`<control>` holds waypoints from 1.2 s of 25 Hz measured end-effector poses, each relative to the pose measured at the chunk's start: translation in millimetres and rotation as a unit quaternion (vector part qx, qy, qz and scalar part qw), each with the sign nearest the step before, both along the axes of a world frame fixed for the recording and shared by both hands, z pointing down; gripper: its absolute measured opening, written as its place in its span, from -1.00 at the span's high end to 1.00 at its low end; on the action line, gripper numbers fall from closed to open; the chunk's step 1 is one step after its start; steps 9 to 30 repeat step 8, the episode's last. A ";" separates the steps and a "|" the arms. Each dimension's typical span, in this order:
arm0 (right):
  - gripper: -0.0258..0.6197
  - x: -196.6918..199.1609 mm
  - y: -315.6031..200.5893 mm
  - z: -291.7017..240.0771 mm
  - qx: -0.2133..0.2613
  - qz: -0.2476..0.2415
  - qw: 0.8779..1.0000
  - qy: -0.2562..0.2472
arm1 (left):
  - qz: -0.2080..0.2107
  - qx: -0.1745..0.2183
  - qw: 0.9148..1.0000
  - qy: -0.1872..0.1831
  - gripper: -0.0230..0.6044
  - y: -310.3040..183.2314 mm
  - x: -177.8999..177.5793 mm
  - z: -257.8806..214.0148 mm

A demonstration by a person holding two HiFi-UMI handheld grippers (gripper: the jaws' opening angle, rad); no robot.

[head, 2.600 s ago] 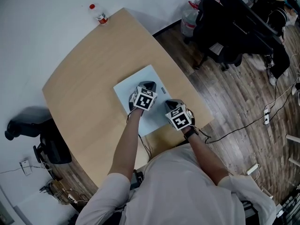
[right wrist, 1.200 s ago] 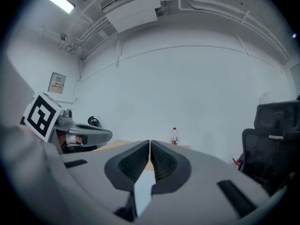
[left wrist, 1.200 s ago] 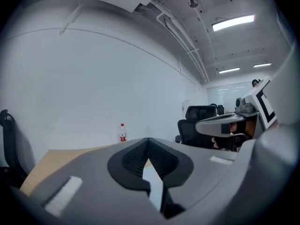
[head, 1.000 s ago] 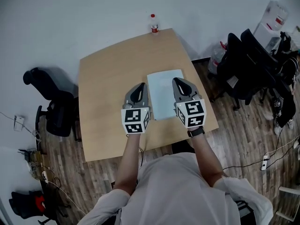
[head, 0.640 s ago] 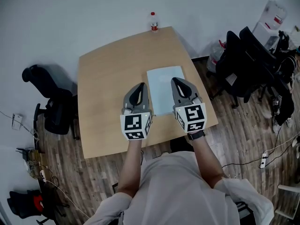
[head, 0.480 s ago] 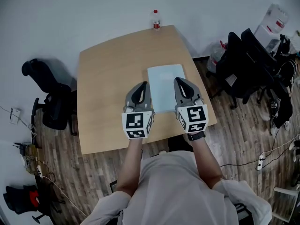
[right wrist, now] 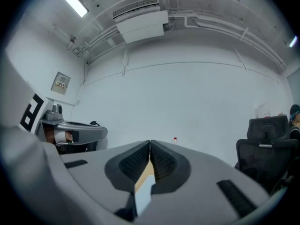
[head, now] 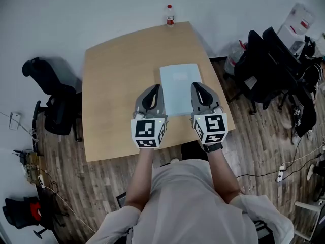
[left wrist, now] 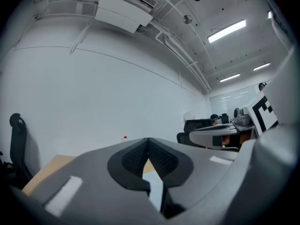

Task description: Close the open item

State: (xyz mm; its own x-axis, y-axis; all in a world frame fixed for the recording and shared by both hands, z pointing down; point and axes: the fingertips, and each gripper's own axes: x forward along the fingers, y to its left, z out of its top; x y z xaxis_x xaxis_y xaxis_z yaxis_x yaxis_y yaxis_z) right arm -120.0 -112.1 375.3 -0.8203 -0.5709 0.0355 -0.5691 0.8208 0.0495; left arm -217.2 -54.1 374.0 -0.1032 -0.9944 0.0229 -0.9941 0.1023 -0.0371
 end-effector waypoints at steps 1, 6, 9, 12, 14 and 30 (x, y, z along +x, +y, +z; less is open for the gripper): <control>0.88 -0.7 0.1 3.1 -0.003 0.000 1.000 0.002 | 0.001 -0.003 1.000 0.003 0.90 -1.0 0.3 3.4; 0.88 -2.1 -6.2 25.1 -0.016 -0.002 1.000 0.016 | 0.019 -0.030 0.999 0.029 0.90 -15.9 4.5 32.6; 0.88 0.5 -13.2 35.8 -0.023 0.002 1.000 0.019 | 0.031 -0.046 0.997 0.049 0.90 -25.5 7.1 48.8; 0.88 0.5 -13.2 35.8 -0.023 0.002 1.000 0.019 | 0.031 -0.046 0.997 0.049 0.90 -25.5 7.1 48.8; 0.88 0.5 -13.2 35.8 -0.023 0.002 1.000 0.019 | 0.031 -0.046 0.997 0.049 0.90 -25.5 7.1 48.8; 0.88 0.5 -13.2 35.8 -0.023 0.002 1.000 0.019 | 0.031 -0.046 0.997 0.049 0.90 -25.5 7.1 48.8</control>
